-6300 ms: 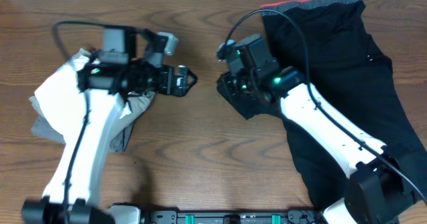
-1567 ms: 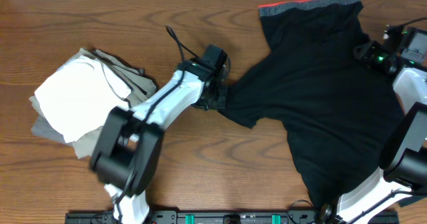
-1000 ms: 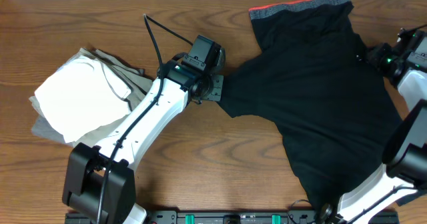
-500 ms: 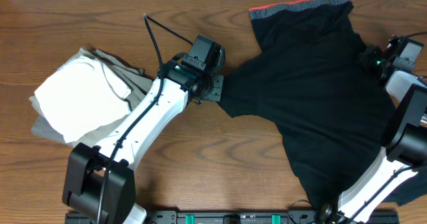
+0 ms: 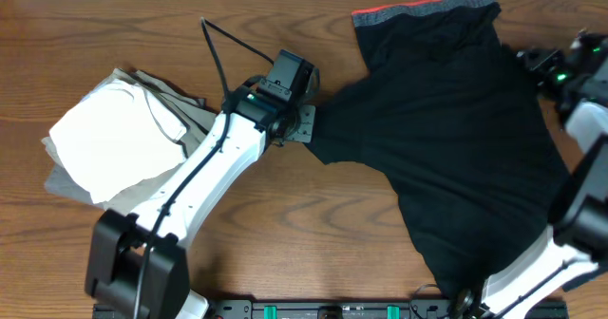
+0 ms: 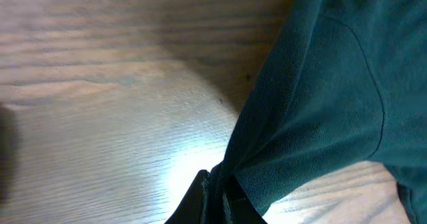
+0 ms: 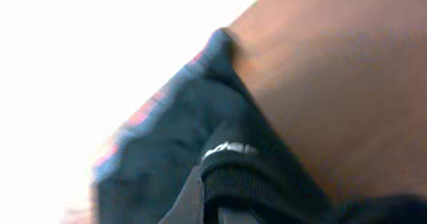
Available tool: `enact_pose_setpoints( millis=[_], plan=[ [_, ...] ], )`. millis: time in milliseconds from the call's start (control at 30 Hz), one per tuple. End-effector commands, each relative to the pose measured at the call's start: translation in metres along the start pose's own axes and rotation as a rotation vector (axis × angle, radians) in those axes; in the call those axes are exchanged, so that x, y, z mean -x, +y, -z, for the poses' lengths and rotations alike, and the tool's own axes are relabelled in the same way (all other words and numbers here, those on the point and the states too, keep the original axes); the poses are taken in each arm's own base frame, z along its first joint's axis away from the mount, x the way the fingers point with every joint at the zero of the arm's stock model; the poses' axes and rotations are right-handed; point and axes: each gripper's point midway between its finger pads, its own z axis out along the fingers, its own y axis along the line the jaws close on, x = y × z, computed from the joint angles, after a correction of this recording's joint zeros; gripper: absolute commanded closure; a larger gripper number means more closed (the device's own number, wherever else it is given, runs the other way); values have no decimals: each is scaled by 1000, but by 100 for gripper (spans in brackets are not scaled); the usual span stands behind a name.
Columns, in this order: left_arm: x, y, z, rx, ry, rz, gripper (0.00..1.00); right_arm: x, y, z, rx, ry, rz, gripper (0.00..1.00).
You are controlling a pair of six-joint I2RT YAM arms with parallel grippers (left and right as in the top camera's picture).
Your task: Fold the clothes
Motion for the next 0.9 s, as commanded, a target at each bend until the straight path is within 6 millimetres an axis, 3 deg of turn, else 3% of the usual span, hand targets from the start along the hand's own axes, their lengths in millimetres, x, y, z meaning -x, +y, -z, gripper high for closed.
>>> enact_pose_setpoints(
  millis=[0,200,433,600,867],
  plan=[
    [21,19,47,73,-148,14,94,43,78,58,135,-94,120,99],
    [29,39,125,79,-322,64,94,68,150,135,192,-215,216,99],
    [10,80,224,182,-549,131,94,73,208,205,252,-317,296,99],
    [1,92,276,208,-703,172,94,71,225,225,297,-334,269,99],
    [-5,112,357,310,-927,229,94,44,261,234,491,-212,322,99]
  ],
)
